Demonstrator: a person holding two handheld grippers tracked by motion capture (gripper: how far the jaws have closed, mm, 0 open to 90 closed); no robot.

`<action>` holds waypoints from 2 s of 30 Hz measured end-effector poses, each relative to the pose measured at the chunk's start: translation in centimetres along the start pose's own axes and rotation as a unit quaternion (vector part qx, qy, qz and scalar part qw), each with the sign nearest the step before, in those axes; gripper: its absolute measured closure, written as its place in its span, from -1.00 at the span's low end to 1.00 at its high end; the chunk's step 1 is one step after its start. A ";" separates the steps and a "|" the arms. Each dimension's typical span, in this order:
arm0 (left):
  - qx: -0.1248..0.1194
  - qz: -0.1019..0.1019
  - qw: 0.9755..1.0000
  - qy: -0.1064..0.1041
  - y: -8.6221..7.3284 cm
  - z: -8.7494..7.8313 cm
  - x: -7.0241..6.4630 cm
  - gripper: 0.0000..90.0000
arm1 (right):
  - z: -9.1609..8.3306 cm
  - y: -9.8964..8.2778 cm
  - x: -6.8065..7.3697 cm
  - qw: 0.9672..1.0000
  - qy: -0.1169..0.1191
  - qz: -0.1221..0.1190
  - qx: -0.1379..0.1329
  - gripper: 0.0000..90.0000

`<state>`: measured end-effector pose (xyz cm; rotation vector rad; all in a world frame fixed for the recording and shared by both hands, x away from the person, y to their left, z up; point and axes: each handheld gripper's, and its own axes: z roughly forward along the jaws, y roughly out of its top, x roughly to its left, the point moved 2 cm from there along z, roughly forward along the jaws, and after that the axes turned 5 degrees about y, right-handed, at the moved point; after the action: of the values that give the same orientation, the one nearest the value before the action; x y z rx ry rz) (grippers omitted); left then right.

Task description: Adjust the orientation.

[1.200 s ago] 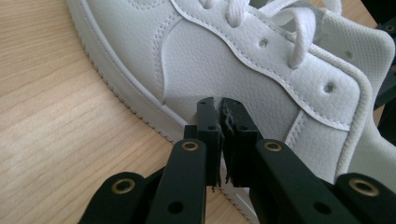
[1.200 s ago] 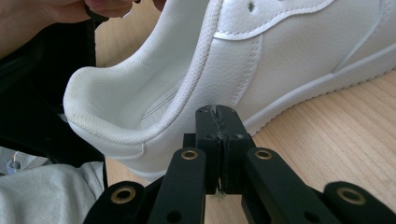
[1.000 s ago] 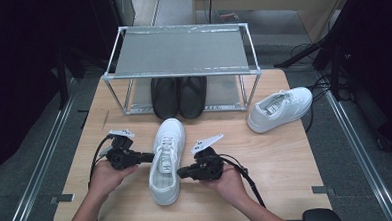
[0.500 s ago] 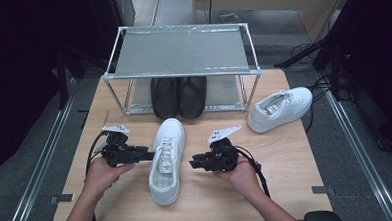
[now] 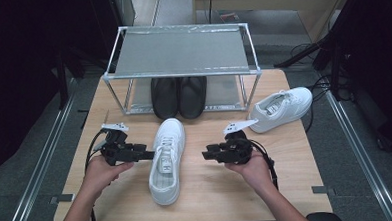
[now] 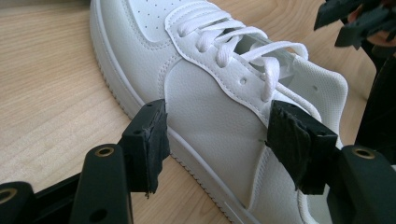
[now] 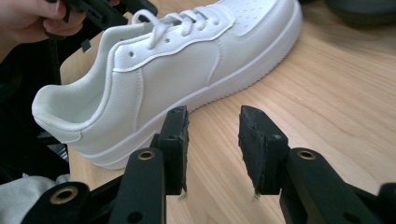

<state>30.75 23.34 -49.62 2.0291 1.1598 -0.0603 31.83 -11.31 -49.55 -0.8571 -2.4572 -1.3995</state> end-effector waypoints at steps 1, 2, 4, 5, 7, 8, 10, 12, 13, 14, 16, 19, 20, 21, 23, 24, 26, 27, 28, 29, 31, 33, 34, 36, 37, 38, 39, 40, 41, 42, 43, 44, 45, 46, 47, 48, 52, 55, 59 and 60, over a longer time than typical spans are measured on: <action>0.000 0.001 1.000 -0.001 0.1 0.0 0.0 -0.15 | -0.3 0.0 -0.2 1.000 -0.004 0.001 -0.003 0.41; 0.000 0.000 1.000 -0.001 0.1 -0.1 0.0 -0.15 | -0.6 0.0 -0.4 1.000 -0.006 0.005 -0.004 0.40; 0.001 -0.003 1.000 -0.009 0.2 -0.2 -0.1 -0.15 | -1.1 0.1 -0.7 1.000 -0.012 0.007 -0.009 0.39; 0.001 -0.001 1.000 -0.011 0.3 -0.3 -0.1 -0.15 | -1.5 0.1 -0.9 1.000 -0.015 0.011 -0.011 0.39; -0.002 0.000 1.000 -0.011 0.4 -0.4 -0.2 -0.14 | -2.3 0.1 -1.4 1.000 -0.022 0.016 -0.016 0.39; -0.001 0.003 1.000 -0.013 0.4 -0.4 -0.2 -0.14 | -2.6 0.1 -1.6 0.999 -0.025 0.017 -0.019 0.39; 0.001 0.005 1.000 -0.016 0.5 -0.3 -0.4 -0.14 | -3.3 0.1 -2.1 0.999 -0.032 0.021 -0.024 0.39; 0.003 0.007 1.000 -0.015 0.5 -0.2 -0.5 -0.14 | -4.1 0.1 -2.5 0.998 -0.041 0.025 -0.028 0.39; 0.002 0.009 1.000 -0.014 0.5 -0.2 -0.5 -0.14 | -4.4 0.1 -2.8 0.998 -0.045 0.025 -0.030 0.39; 0.002 0.008 1.000 -0.013 0.5 -0.2 -0.5 -0.14 | -4.8 0.1 -3.0 0.998 -0.048 0.029 -0.033 0.39; 0.002 0.005 1.000 -0.013 0.5 -0.2 -0.5 -0.14 | -5.2 0.1 -3.3 0.997 -0.054 0.033 -0.035 0.39; 0.003 0.004 1.000 -0.016 0.5 -0.2 -0.5 -0.14 | -6.0 0.1 -3.9 0.997 -0.061 0.037 -0.040 0.39; 0.003 0.004 1.000 -0.016 0.5 -0.1 -0.5 -0.15 | -6.2 0.1 -4.1 0.996 -0.062 0.038 -0.041 0.39; 0.003 0.004 1.000 -0.017 0.5 -0.1 -0.4 -0.15 | -6.4 0.1 -4.2 0.996 -0.064 0.041 -0.043 0.39; 0.005 0.004 1.000 -0.021 0.5 -0.1 -0.3 -0.16 | -6.8 0.1 -4.6 0.996 -0.067 0.046 -0.047 0.39; 0.003 0.003 1.000 -0.021 0.5 -0.1 -0.3 -0.16 | -6.9 0.2 -4.8 0.995 -0.068 0.048 -0.047 0.39; 0.002 0.005 1.000 -0.023 0.4 -0.1 -0.2 -0.16 | -7.2 0.3 -5.1 0.995 -0.073 0.050 -0.047 0.39; 0.003 0.005 1.000 -0.023 0.3 -0.1 -0.2 -0.16 | -7.4 0.6 -5.3 0.995 -0.076 0.048 -0.048 0.39; 0.003 0.004 1.000 -0.023 0.3 -0.1 -0.1 -0.17 | -7.5 0.7 -5.5 0.994 -0.080 0.049 -0.050 0.39; 0.004 0.002 1.000 -0.026 0.3 -0.1 -0.1 -0.17 | -7.8 0.9 -5.7 0.994 -0.083 0.052 -0.055 0.39; 0.000 0.002 1.000 -0.023 0.2 -0.1 -0.2 -0.17 | -8.2 1.1 -6.1 0.993 -0.088 0.057 -0.061 0.39; 0.000 0.002 1.000 -0.022 0.2 -0.1 -0.2 -0.16 | -8.6 1.3 -6.5 0.992 -0.092 0.061 -0.063 0.39; 0.002 0.001 1.000 -0.021 0.2 -0.1 -0.2 -0.17 | -8.8 1.4 -6.7 0.992 -0.095 0.060 -0.064 0.39; 0.003 0.004 1.000 -0.020 0.3 -0.1 -0.3 -0.17 | -9.4 1.6 -7.0 0.991 -0.099 0.059 -0.066 0.39; 0.003 0.004 1.000 -0.020 0.3 0.0 -0.3 -0.17 | -9.7 1.7 -7.3 0.991 -0.103 0.060 -0.068 0.39; 0.003 0.004 1.000 -0.020 0.3 0.0 -0.3 -0.17 | -10.0 1.8 -7.4 0.990 -0.106 0.060 -0.069 0.39; 0.003 0.003 1.000 -0.019 0.3 -0.1 -0.3 -0.17 | -10.4 1.9 -7.6 0.990 -0.107 0.062 -0.070 0.39; 0.002 0.003 1.000 -0.019 0.2 -0.1 -0.3 -0.18 | -10.8 2.0 -7.8 0.989 -0.112 0.064 -0.072 0.39; 0.002 0.002 1.000 -0.019 0.2 -0.1 -0.3 -0.18 | -11.1 2.0 -7.9 0.989 -0.115 0.062 -0.072 0.39; 0.002 0.003 1.000 -0.018 0.2 0.0 -0.3 -0.18 | -11.4 2.0 -8.1 0.988 -0.119 0.064 -0.072 0.39; 0.002 0.003 1.000 -0.018 0.2 0.0 -0.3 -0.18 | -11.8 2.1 -8.2 0.988 -0.123 0.065 -0.073 0.39; 0.002 0.002 1.000 -0.019 0.3 0.0 -0.3 -0.18 | -12.0 2.1 -8.4 0.987 -0.124 0.066 -0.075 0.39; 0.003 0.002 1.000 -0.019 0.3 0.0 -0.3 -0.19 | -12.4 2.2 -8.6 0.987 -0.127 0.069 -0.075 0.39; 0.003 0.001 1.000 -0.020 0.3 0.1 -0.3 -0.19 | -12.7 2.3 -8.8 0.986 -0.129 0.071 -0.075 0.38; 0.004 0.003 1.000 -0.020 0.3 0.1 -0.3 -0.19 | -13.1 2.4 -9.0 0.985 -0.135 0.072 -0.076 0.39; 0.004 0.004 1.000 -0.021 0.3 0.1 -0.3 -0.19 | -13.3 2.5 -9.1 0.985 -0.137 0.071 -0.078 0.39; 0.005 0.003 1.000 -0.021 0.3 0.1 -0.3 -0.20 | -14.4 3.3 -10.1 0.982 -0.148 0.079 -0.082 0.38; 0.004 0.002 1.000 -0.021 0.3 0.1 -0.3 -0.20 | -14.8 4.0 -10.9 0.981 -0.159 0.081 -0.076 0.35; 0.004 0.001 1.000 -0.020 0.3 0.1 -0.3 -0.21 | -14.4 4.3 -12.3 0.980 -0.166 0.092 -0.064 0.31; 0.003 0.001 1.000 -0.021 0.3 0.1 -0.3 -0.21 | -14.2 4.2 -12.5 0.979 -0.167 0.095 -0.062 0.30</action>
<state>30.82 22.98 -49.43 2.0258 1.1323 -0.1057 42.72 -26.43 -44.17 -1.4193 -2.4496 -1.4517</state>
